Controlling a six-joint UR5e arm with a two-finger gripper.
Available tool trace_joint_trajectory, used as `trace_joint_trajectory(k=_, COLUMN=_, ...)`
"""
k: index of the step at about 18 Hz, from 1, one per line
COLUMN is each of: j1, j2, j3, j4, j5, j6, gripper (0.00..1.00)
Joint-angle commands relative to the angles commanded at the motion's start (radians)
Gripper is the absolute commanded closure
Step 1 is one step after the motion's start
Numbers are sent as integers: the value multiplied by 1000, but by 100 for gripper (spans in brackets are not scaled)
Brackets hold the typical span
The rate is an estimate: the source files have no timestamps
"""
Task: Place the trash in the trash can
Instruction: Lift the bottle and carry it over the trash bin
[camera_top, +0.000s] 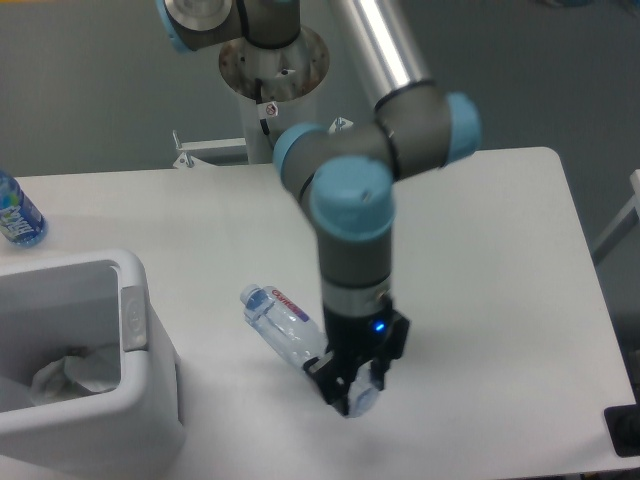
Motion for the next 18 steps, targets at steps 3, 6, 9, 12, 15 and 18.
trace_joint_trajectory(k=3, j1=12, j2=8, j3=60, j4=44, j5=-69, j6=-18, gripper=41)
trace_joint_trajectory(k=6, j1=14, j2=41, j3=66, j4=112, j5=-110, j6=-21, gripper=41)
trace_joint_trajectory(k=9, j1=3, j2=57, j3=75, j4=160, j5=-161, j6=-14, gripper=41)
trace_joint_trajectory(k=12, j1=-58, j2=80, j3=75, j4=160, j5=-172, j6=-12, gripper=42)
trace_joint_trajectory(k=15, j1=-115, j2=91, j3=65, j4=160, j5=-172, j6=-6, gripper=44)
trace_joint_trajectory(k=18, j1=-181, j2=77, j3=65, j4=160, j5=-170, j6=12, gripper=44)
